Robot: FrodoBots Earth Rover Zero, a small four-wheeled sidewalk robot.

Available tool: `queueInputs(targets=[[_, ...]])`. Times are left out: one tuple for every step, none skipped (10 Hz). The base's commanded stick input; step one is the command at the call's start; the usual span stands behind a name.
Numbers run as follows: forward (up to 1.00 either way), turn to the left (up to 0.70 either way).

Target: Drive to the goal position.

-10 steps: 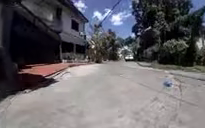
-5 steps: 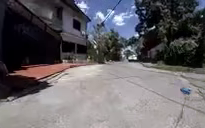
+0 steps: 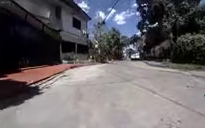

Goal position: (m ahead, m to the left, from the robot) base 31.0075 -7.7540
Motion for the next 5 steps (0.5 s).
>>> queueInputs(targets=[[1.0, 0.0], [1.0, 0.0], [1.0, 0.0], [1.0, 0.0], [1.0, 0.0]])
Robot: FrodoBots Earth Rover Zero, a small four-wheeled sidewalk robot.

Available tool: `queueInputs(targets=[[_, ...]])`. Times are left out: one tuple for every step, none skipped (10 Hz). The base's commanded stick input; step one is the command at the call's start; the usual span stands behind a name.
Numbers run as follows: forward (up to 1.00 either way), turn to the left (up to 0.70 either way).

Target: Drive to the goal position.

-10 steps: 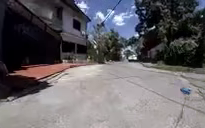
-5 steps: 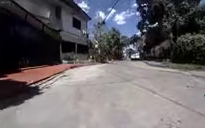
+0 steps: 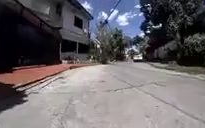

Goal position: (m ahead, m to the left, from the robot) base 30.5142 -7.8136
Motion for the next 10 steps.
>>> queueInputs(targets=[[1.0, 0.0], [1.0, 0.0], [1.0, 0.0], [1.0, 0.0], [1.0, 0.0], [1.0, 0.0], [1.0, 0.0], [1.0, 0.0], [1.0, 0.0], [1.0, 0.0]])
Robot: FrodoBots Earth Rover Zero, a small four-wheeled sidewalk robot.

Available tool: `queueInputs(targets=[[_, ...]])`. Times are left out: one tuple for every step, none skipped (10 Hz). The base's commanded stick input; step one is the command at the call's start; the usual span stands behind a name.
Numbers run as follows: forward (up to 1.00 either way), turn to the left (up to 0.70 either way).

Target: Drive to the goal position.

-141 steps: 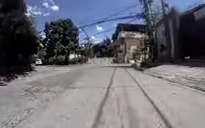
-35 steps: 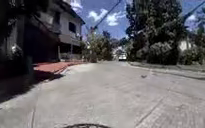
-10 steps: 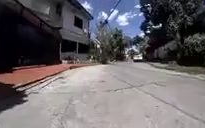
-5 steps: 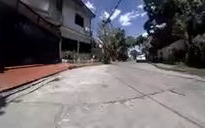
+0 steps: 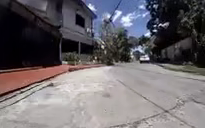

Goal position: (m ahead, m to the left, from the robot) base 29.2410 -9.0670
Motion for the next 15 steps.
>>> queueInputs(targets=[[1.0, 0.0], [1.0, 0.0], [1.0, 0.0], [1.0, 0.0], [1.0, 0.0], [1.0, 0.0], [1.0, 0.0], [1.0, 0.0], [1.0, 0.0], [1.0, 0.0], [1.0, 0.0], [1.0, 0.0], [1.0, 0.0], [1.0, 0.0], [1.0, 0.0]])
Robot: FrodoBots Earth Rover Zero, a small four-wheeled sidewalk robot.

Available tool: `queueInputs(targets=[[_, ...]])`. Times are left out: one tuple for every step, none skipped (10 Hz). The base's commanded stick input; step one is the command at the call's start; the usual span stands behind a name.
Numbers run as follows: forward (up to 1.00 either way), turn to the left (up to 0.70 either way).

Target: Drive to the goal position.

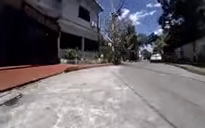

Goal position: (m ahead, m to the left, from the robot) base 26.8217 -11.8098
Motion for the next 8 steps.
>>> queueInputs(targets=[[1.0, -0.33], [1.0, -0.4], [1.0, -0.4], [1.0, -0.4], [1.0, -0.4], [1.0, -0.4], [1.0, -0.4], [1.0, -0.4]])
